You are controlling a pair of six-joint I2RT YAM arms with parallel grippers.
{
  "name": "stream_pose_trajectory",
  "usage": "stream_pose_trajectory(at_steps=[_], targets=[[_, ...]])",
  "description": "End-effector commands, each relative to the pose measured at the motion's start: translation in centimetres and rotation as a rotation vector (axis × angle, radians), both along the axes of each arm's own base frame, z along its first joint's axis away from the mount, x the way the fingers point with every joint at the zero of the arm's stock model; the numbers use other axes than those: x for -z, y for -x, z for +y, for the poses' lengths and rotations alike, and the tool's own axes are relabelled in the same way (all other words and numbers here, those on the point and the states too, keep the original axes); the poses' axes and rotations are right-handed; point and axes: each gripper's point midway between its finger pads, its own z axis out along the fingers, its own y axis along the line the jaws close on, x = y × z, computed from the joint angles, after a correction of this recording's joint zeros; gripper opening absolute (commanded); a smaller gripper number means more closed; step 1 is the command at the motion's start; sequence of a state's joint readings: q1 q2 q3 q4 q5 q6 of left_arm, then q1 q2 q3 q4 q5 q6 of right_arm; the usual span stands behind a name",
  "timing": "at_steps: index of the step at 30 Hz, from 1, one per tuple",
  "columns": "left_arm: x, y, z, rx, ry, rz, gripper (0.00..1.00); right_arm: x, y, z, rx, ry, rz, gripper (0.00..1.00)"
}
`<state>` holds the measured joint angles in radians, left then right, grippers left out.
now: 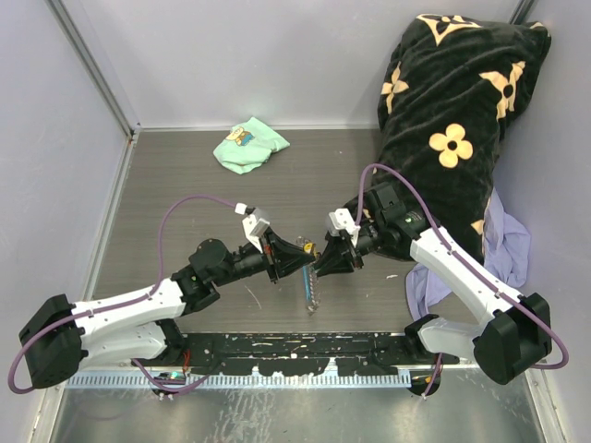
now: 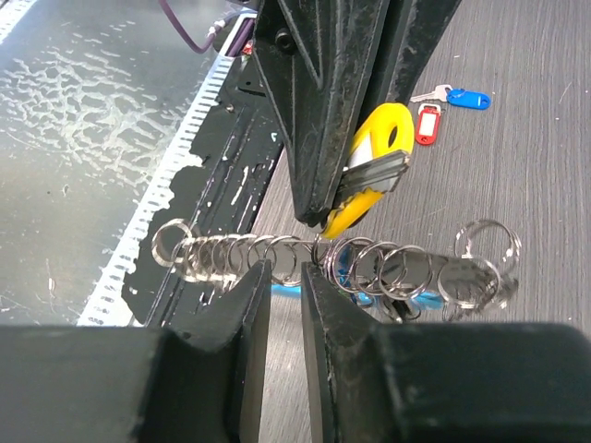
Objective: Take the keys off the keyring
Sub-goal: Remove the key from the keyring.
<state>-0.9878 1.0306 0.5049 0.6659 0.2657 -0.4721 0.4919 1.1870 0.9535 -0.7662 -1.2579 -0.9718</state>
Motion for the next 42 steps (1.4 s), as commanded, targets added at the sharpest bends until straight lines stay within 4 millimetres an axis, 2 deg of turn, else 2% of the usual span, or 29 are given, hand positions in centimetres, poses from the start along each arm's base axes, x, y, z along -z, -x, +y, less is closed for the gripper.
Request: stream_pose_trajectory(at_steps=[1, 5, 14, 25, 37, 42], targets=[[-4.4, 0.3, 0.0, 0.017, 0.131, -0.070, 0.00, -1.3, -0.9, 0.7, 0.021, -0.023, -0.015, 0.26], [-4.4, 0.3, -0.1, 0.020, 0.134, -0.068, 0.00, -1.3, -1.8, 0.8, 0.066, -0.003, -0.009, 0.27], [-4.1, 0.4, -0.1, 0.024, 0.132, -0.066, 0.00, -1.3, -1.9, 0.9, 0.074, -0.001, 0.001, 0.31], [-4.2, 0.3, -0.2, 0.024, 0.137, -0.065, 0.00, -1.8, -0.2, 0.7, -0.003, -0.044, 0.007, 0.32], [-4.0, 0.3, -0.1, 0.019, 0.133, -0.060, 0.00, -2.0, 0.0, 0.7, -0.016, -0.050, 0.003, 0.11], [-3.7, 0.2, -0.1, 0.013, 0.129, -0.056, 0.00, -2.2, 0.0, 0.7, -0.015, -0.050, 0.006, 0.08]])
